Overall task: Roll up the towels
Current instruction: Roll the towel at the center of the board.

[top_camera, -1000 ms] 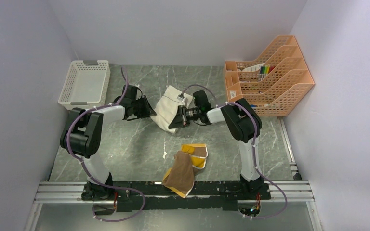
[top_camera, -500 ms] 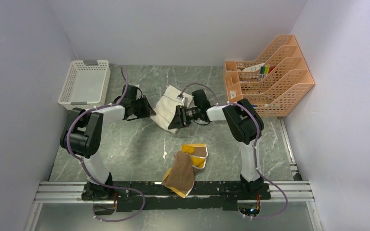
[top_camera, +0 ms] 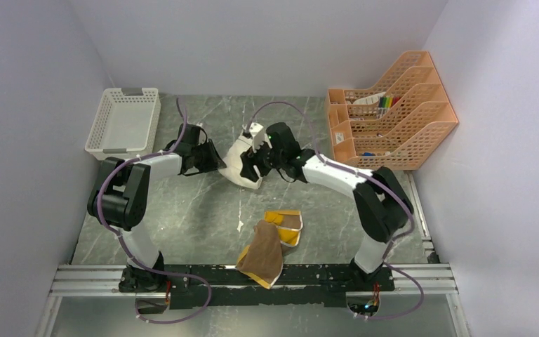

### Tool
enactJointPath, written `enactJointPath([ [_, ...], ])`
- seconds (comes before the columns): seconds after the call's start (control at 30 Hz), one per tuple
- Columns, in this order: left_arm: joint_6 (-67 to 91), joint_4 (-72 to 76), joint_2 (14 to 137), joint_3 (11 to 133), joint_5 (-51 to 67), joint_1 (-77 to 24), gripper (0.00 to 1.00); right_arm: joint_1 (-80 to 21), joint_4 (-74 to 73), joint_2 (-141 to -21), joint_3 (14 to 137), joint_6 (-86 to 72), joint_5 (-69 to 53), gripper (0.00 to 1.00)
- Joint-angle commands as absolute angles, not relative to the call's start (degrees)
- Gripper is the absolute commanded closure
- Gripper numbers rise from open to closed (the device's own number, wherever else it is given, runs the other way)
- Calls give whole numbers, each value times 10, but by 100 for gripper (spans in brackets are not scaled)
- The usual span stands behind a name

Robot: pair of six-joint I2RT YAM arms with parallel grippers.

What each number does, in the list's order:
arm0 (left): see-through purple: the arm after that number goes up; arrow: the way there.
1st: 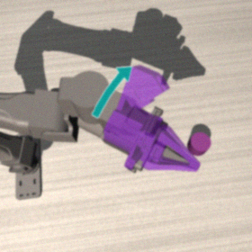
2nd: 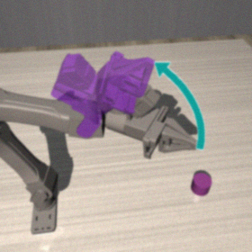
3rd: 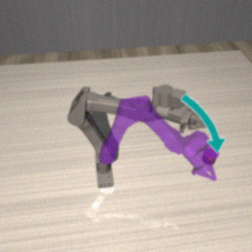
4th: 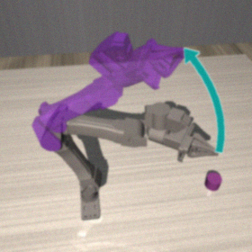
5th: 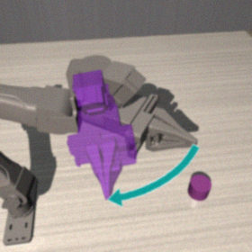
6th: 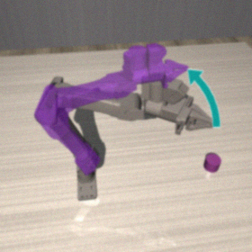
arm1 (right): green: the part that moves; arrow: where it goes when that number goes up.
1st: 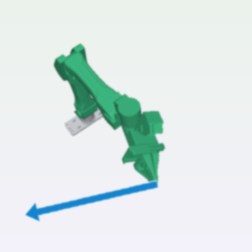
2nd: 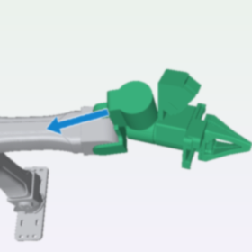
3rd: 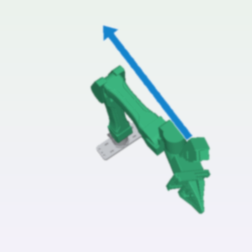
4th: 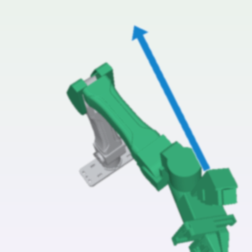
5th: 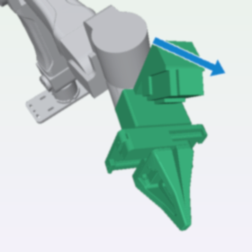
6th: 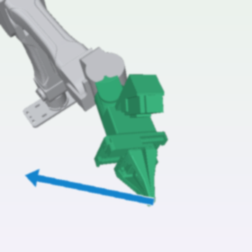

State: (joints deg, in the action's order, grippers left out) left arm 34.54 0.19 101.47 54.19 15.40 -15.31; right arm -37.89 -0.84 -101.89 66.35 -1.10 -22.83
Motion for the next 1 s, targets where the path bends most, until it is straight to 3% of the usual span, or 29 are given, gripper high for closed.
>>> enactJointPath([
  [0.0, 332, -4, 1024, 562, 141, -149, 71, -421, 25, -963, 624, 107, -146, 38],
  [0.2, 330, -9, 1028, 566, 142, -149, 71, -500, -28, -995, 651, 202, -92, 41],
  [0.37, 327, -12, 1028, 568, 141, -149, 71, -538, -42, -1040, 662, 239, -44, 35],
  [0.97, 326, -11, 1034, 571, 145, -149, 72, -570, 10, -1110, 671, 280, 117, 35],
])
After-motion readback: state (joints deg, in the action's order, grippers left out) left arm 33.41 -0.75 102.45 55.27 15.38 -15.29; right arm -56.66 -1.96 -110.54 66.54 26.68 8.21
